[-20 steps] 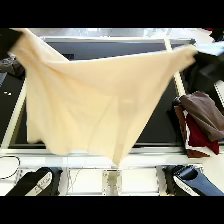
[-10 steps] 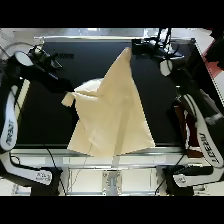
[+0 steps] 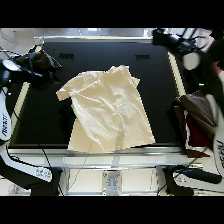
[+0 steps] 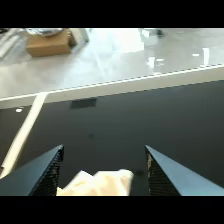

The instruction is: Fold the shirts.

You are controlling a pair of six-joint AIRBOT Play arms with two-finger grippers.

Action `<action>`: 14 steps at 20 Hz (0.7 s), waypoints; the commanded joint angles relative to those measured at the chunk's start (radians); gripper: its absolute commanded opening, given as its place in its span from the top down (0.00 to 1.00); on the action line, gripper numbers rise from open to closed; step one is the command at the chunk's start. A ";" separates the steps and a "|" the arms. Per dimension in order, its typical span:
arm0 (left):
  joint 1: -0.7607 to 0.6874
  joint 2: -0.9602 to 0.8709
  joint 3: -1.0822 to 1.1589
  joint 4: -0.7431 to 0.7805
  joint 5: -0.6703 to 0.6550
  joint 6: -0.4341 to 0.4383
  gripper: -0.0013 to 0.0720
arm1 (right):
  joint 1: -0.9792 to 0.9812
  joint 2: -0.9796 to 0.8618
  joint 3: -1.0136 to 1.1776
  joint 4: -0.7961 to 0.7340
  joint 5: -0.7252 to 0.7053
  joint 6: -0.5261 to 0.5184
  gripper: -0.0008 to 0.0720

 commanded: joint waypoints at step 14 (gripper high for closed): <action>-0.090 -0.180 0.058 0.176 0.153 0.069 0.11 | -0.205 0.720 -0.512 0.074 0.895 0.154 0.24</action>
